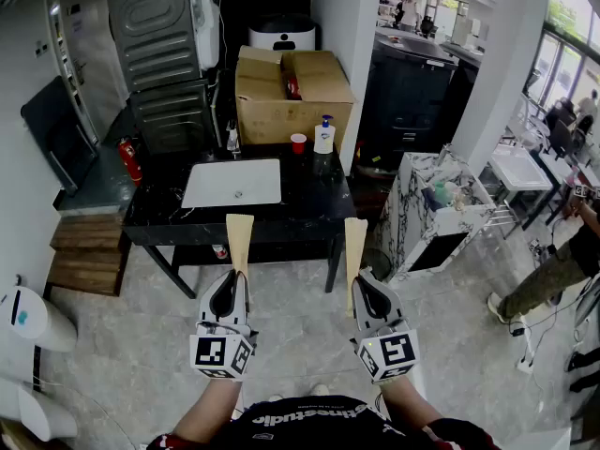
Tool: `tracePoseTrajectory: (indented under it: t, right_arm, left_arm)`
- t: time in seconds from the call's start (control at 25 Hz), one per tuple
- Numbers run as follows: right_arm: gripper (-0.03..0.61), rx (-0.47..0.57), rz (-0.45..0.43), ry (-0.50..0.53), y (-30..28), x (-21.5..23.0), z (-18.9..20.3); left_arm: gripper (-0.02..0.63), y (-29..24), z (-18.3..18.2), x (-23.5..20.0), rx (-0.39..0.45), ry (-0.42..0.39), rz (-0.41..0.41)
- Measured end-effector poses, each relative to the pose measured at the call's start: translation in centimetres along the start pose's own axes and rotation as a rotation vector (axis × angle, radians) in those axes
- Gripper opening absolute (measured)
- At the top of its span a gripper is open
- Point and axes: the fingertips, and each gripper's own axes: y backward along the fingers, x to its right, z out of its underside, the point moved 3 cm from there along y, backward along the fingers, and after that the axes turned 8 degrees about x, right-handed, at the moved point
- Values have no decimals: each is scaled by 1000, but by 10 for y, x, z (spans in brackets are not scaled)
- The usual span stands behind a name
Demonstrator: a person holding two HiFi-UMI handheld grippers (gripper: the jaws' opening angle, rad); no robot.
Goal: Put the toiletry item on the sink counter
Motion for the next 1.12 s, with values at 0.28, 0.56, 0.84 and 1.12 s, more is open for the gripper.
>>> tracePoseTrajectory:
  t: [0.28,0.56,0.84,1.12]
  right_arm:
    - [40,1,-4,-1,1,4,-2]
    - [40,0,-5,-5,1,6,-1]
    - [40,-3,-2,-14,5,18,1]
    - [41,-19,-18,-40,5,46,6]
  left_arm:
    - [44,-1,1,6,-3,2,6]
    - [44,-3,3,11,-11,-4,12]
    - [44,-7,6,19,-19,1,5]
    - [43,-26,9,36,-24,9,-3]
